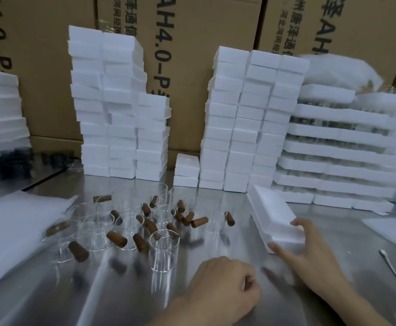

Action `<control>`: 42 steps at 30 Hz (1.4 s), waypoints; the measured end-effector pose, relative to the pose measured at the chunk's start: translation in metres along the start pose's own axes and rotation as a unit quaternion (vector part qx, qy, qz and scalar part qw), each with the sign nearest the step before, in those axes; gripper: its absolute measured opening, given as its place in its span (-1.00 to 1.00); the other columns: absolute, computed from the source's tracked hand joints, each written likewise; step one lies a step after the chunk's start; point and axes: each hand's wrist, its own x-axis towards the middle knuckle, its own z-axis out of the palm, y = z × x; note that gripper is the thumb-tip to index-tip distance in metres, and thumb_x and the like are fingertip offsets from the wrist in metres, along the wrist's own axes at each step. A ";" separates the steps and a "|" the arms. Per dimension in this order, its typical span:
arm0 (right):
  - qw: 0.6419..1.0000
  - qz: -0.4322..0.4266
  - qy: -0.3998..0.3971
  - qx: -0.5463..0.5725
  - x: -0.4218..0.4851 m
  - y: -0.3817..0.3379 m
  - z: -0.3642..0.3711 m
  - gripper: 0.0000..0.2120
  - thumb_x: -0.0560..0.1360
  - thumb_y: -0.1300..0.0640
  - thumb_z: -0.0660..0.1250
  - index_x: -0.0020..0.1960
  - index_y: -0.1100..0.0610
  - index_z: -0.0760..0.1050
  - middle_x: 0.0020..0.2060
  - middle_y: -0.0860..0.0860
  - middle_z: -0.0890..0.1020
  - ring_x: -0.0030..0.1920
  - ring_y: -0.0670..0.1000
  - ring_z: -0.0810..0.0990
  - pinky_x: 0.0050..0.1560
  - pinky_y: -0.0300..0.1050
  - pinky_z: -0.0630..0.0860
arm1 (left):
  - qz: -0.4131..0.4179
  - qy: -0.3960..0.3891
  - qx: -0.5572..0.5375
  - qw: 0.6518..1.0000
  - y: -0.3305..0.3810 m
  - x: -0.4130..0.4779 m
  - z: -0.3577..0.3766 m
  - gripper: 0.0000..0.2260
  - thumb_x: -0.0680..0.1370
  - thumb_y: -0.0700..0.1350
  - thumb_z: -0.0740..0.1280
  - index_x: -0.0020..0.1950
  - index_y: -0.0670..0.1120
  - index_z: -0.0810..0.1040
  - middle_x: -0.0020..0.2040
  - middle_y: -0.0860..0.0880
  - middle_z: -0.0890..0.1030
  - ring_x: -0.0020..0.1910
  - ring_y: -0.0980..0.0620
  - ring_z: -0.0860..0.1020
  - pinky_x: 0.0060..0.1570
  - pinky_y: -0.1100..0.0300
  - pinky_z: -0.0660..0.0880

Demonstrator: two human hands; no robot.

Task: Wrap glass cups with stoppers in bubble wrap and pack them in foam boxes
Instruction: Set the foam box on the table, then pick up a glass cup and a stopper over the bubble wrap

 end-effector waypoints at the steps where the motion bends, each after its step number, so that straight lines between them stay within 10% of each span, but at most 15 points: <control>1: 1.000 0.008 0.014 0.003 0.002 0.000 -0.001 -0.38 0.30 -0.46 0.46 0.19 -0.27 0.27 0.23 -0.10 0.51 0.08 0.04 0.52 0.04 0.12 0.51 | 0.001 0.001 0.001 1.000 0.000 0.000 0.000 -0.77 0.60 0.16 0.26 -0.02 0.03 0.59 -0.24 0.05 0.60 -0.12 -0.04 0.59 -0.11 0.14 0.40; 15: 0.997 -0.069 0.017 -0.027 0.009 -0.002 -0.006 -0.62 0.55 -0.20 0.40 0.32 -0.14 0.53 0.29 -0.04 0.57 0.15 0.03 0.55 0.12 -0.04 0.42 | 0.037 0.010 0.053 0.998 0.005 -0.008 0.001 -0.76 0.65 0.13 0.24 -0.07 0.00 0.54 -0.20 -0.02 0.63 -0.12 -0.13 0.56 -0.01 -0.02 0.54; 22: 0.978 -0.168 0.074 0.099 -0.016 -0.050 -0.009 -0.79 0.58 -0.19 0.36 0.18 -0.23 0.47 0.10 -0.28 0.56 0.07 -0.28 0.51 0.03 -0.32 0.41 | 0.079 0.111 -0.005 0.991 0.015 -0.016 -0.007 -0.84 0.59 0.10 0.32 -0.15 0.09 0.52 -0.38 0.06 0.47 -0.34 0.03 0.50 -0.25 0.12 0.42; 25: 0.955 -0.193 0.019 0.225 -0.028 -0.069 -0.008 -0.85 0.70 -0.08 0.22 0.11 -0.09 0.55 0.06 -0.14 0.66 0.11 -0.05 0.59 0.10 -0.13 0.49 | 0.003 0.188 -0.156 0.970 0.019 -0.013 -0.015 -0.75 0.56 0.07 0.30 -0.28 0.03 0.44 -0.44 0.05 0.42 -0.40 0.08 0.37 -0.32 0.14 0.34; 29: 0.890 -0.088 -0.047 0.445 -0.031 -0.087 -0.011 -0.64 0.61 -0.09 0.17 0.07 0.05 0.70 0.15 0.00 0.74 0.22 0.15 0.65 0.22 0.17 0.55 | -0.005 0.111 -0.001 0.994 0.003 -0.018 -0.031 -0.76 0.52 0.11 0.24 -0.24 -0.01 0.49 -0.36 0.03 0.52 -0.32 0.00 0.50 -0.23 0.07 0.51; 36: 0.894 -0.017 -0.123 0.431 -0.019 -0.074 -0.016 -0.28 0.22 -0.64 0.38 -0.11 0.00 0.72 0.05 0.05 0.75 0.11 0.06 0.68 0.15 0.01 0.58 | 0.009 0.093 0.089 0.992 -0.007 -0.018 -0.049 -0.69 0.53 0.07 0.28 -0.35 0.00 0.35 -0.41 0.03 0.45 -0.39 0.04 0.40 -0.37 0.17 0.26; 42: 0.901 -0.012 -0.270 0.339 -0.021 -0.078 -0.015 -0.59 0.51 -0.27 0.41 -0.01 0.09 0.70 0.04 0.09 0.72 0.11 0.03 0.68 0.04 -0.12 0.63 | 0.009 0.156 0.004 0.988 0.000 -0.021 -0.064 -0.75 0.53 0.02 0.28 -0.31 -0.02 0.39 -0.39 0.09 0.47 -0.37 0.05 0.40 -0.31 0.10 0.41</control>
